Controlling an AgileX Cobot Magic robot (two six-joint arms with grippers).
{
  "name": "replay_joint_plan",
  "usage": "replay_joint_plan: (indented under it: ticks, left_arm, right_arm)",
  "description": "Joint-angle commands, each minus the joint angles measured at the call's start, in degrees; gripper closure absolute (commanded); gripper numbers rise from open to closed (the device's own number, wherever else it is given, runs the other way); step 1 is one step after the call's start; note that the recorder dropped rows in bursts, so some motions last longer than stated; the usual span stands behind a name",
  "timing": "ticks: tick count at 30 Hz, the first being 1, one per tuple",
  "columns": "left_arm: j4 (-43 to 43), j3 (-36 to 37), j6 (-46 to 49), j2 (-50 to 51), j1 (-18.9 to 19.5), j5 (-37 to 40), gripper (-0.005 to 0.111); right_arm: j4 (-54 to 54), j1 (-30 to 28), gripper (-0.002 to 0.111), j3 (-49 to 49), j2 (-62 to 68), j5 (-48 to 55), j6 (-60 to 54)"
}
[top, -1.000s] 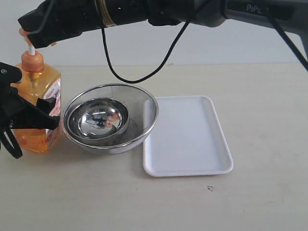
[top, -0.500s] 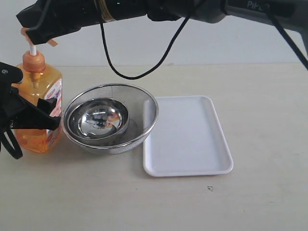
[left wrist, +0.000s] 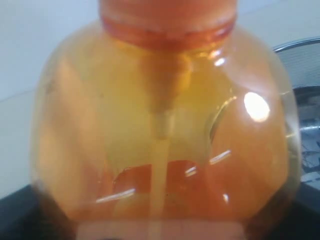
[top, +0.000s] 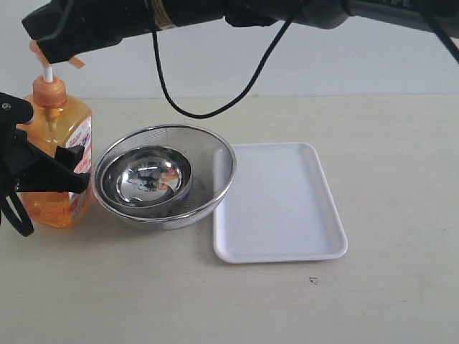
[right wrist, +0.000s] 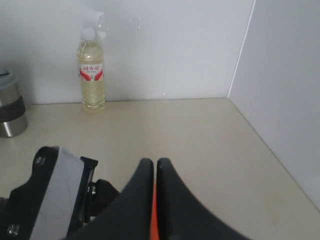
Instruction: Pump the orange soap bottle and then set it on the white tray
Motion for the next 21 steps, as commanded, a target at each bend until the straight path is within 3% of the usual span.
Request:
replay_joint_plan:
  ticks: [1,21]
  left_arm:
    - [-0.21,-0.41,0.01,-0.15,-0.36,-0.7,0.102]
    - [-0.21,-0.41,0.01,-0.15,-0.36,-0.7,0.102]
  right_arm:
    - [0.23,-0.06,0.109,2.23,-0.7,0.21,-0.29]
    - [0.23,0.04,0.109,6.09,1.09,0.93,-0.73]
